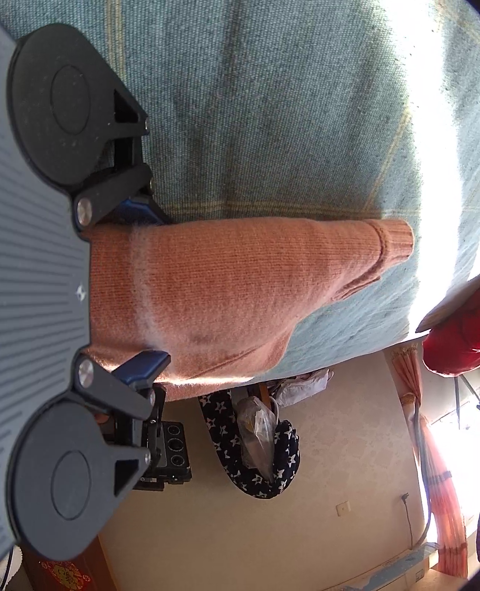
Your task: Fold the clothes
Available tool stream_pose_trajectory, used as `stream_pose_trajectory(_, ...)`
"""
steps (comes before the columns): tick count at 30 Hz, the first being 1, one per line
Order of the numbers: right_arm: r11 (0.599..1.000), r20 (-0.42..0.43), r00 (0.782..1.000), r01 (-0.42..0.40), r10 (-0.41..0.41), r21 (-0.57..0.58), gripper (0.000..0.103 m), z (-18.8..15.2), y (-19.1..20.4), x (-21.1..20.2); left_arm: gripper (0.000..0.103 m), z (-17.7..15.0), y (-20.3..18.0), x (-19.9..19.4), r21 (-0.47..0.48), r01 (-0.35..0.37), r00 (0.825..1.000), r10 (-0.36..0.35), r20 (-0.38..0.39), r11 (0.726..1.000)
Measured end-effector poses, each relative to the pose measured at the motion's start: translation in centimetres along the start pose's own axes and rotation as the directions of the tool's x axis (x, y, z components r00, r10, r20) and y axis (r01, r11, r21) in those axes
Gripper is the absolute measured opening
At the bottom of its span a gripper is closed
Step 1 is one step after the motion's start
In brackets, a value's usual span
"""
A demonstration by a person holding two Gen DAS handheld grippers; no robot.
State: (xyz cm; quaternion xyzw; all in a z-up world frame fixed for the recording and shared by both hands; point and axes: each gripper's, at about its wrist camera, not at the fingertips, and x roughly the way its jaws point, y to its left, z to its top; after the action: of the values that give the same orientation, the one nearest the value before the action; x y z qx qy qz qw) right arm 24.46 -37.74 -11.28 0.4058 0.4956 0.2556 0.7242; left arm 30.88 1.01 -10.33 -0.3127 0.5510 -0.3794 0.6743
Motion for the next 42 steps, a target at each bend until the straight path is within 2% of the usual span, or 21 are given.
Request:
stream_pose_trajectory(3,0.995,0.018,0.997,-0.078,0.077,0.06,0.082,-0.6,-2.1,-0.5,0.077,-0.6,0.1,0.4,-0.007,-0.005,1.0,0.005,-0.015,1.0)
stream_pose_trajectory(6,0.998,0.006,0.998,-0.065,0.065,0.02,0.083,-0.6,-1.3,0.1,0.079,-1.0,-0.2,1.3,0.011,-0.026,0.999,0.026,-0.023,1.0)
stream_pose_trajectory(8,0.999,0.002,0.999,-0.043,0.043,0.0,0.082,-0.6,-0.8,0.3,0.077,-1.1,-0.6,1.6,0.016,-0.045,0.999,0.045,-0.006,0.999)
stream_pose_trajectory(10,1.0,0.0,1.0,-0.016,0.016,-0.018,0.073,-0.5,-0.4,0.6,0.073,-1.3,-0.9,1.6,0.032,-0.069,0.998,0.068,0.01,0.997)
stream_pose_trajectory(12,0.999,0.001,1.0,0.004,-0.004,-0.032,0.069,-0.6,-0.1,0.7,0.072,-1.6,-1.2,1.5,0.04,-0.076,0.997,0.075,0.026,0.996)
stream_pose_trajectory(18,0.999,0.024,0.999,-0.026,0.027,-0.047,0.069,-1.0,1.1,0.1,0.071,-1.6,-2.0,0.9,0.052,-0.046,0.998,0.043,0.046,0.998)
stream_pose_trajectory(22,0.997,0.032,0.999,-0.02,0.022,-0.072,0.069,-0.9,2.2,-0.3,0.062,-1.5,-2.4,0.5,0.078,-0.061,0.996,0.056,0.067,0.995)
stream_pose_trajectory(24,0.996,0.035,0.999,-0.011,0.014,-0.093,0.069,-0.8,2.9,-0.2,0.061,-1.6,-2.5,0.2,0.085,-0.063,0.995,0.056,0.084,0.994)
stream_pose_trajectory(32,0.99,0.03,1.0,0.004,0.001,-0.143,0.069,-0.7,5.6,1.0,0.06,-2.0,-2.9,-2.4,0.126,-0.085,0.984,0.063,0.167,0.988)
stream_pose_trajectory(42,0.972,-0.027,1.0,-0.014,0.007,-0.235,0.069,-0.4,9.6,4.4,0.059,-3.3,-1.1,-7.7,0.088,-0.087,0.968,0.063,0.244,0.992)
